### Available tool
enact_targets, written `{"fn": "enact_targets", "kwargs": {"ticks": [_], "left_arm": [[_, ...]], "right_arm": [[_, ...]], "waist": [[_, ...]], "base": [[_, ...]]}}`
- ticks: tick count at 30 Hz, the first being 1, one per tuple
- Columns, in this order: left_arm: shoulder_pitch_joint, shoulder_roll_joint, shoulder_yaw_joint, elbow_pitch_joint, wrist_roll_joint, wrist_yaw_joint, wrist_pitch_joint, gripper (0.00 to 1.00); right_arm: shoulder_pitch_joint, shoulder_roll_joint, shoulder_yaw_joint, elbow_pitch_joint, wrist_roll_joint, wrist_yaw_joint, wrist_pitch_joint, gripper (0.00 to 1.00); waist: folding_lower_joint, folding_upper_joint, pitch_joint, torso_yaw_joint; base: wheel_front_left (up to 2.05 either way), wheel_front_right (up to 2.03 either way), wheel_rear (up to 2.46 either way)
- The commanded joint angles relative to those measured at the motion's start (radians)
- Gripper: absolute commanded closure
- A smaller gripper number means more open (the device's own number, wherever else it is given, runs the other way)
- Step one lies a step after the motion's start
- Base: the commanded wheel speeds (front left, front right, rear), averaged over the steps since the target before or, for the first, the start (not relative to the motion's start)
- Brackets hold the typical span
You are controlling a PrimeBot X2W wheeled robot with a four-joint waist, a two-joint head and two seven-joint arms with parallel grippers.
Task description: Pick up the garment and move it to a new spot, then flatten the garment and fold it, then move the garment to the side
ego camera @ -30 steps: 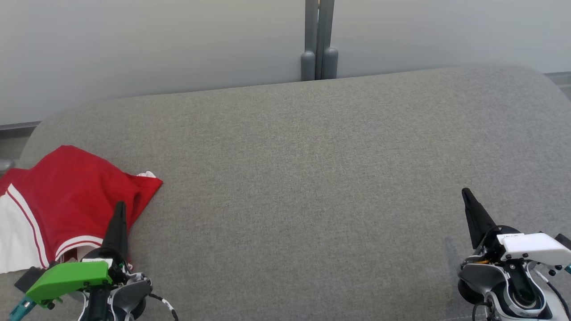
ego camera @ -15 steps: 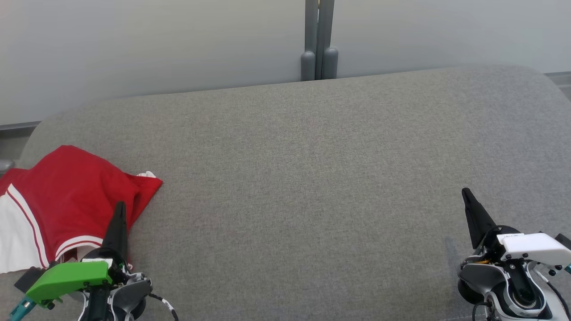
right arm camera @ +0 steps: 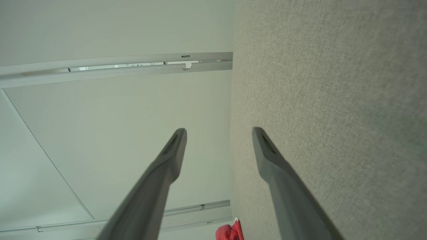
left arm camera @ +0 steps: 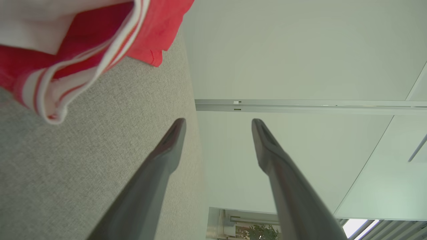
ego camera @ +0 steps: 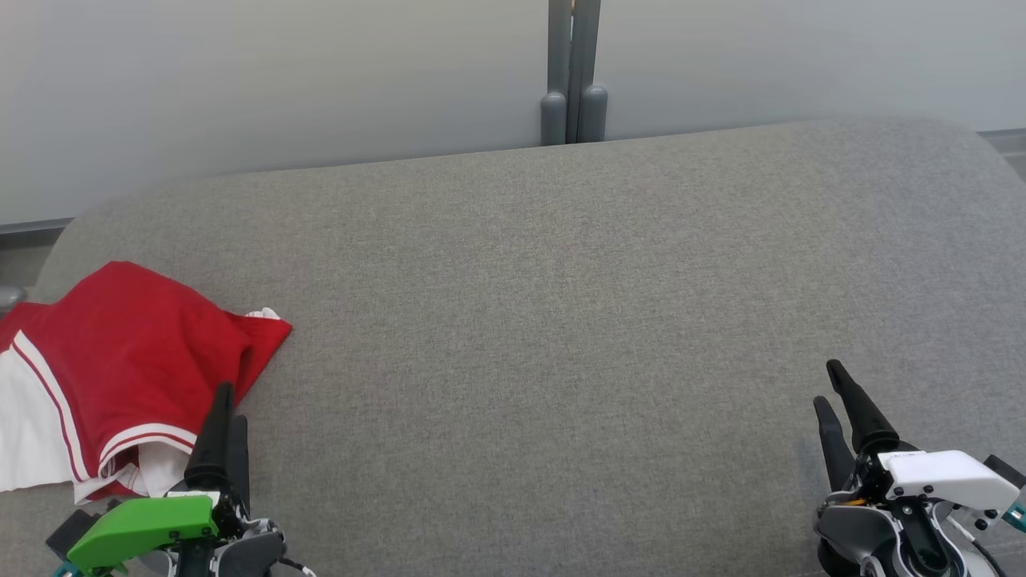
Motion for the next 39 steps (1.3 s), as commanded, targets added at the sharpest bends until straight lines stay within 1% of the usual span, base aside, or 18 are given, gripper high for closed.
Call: {"fn": "enact_targets", "kwargs": {"ticks": [1, 4, 10, 20, 27, 28, 39], "left_arm": [[-0.017, 0.008, -0.006, -0.013, 0.028, -0.001, -0.01, 0.0], [-0.019, 0.013, -0.009, -0.009, 0.087, -0.002, -0.025, 0.0], [-0.018, 0.016, -0.019, -0.007, 0.249, 0.004, -0.051, 0.0], [-0.015, 0.027, -0.052, 0.012, 0.479, 0.042, -0.092, 0.0], [-0.015, 0.036, -0.076, 0.026, 0.601, 0.068, -0.118, 0.0], [-0.015, 0.036, -0.076, 0.026, 0.601, 0.068, -0.118, 0.0], [-0.016, 0.048, -0.105, 0.043, 0.76, 0.096, -0.155, 0.0]], "right_arm": [[-0.016, -0.012, 0.009, -0.021, -0.016, 0.0, -0.013, 0.0], [-0.016, -0.023, 0.021, -0.022, -0.055, 0.0, -0.03, 0.0], [-0.017, -0.032, 0.035, -0.035, -0.184, 0.0, -0.061, 0.0], [-0.017, -0.04, 0.072, -0.034, -0.4, 0.0, -0.108, 0.0], [-0.019, -0.045, 0.095, -0.032, -0.52, 0.0, -0.137, 0.0], [-0.019, -0.045, 0.095, -0.032, -0.52, 0.0, -0.137, 0.0], [-0.022, -0.053, 0.123, -0.021, -0.676, 0.0, -0.181, 0.0]], "waist": [[0.0, 0.0, 0.0, 0.0], [0.0, 0.0, 0.0, 0.0], [0.0, 0.0, 0.001, -0.001], [0.0, 0.0, 0.002, -0.001], [0.0, 0.0, 0.002, -0.001], [0.0, 0.0, 0.002, -0.001], [0.0, 0.0, 0.004, -0.001]], "base": [[0.0, 0.0, 0.0], [0.0, 0.0, 0.0], [0.0, 0.0, 0.0], [0.0, 0.0, 0.0], [0.0, 0.0, 0.0], [0.0, 0.0, 0.0], [0.0, 0.0, 0.0]]}}
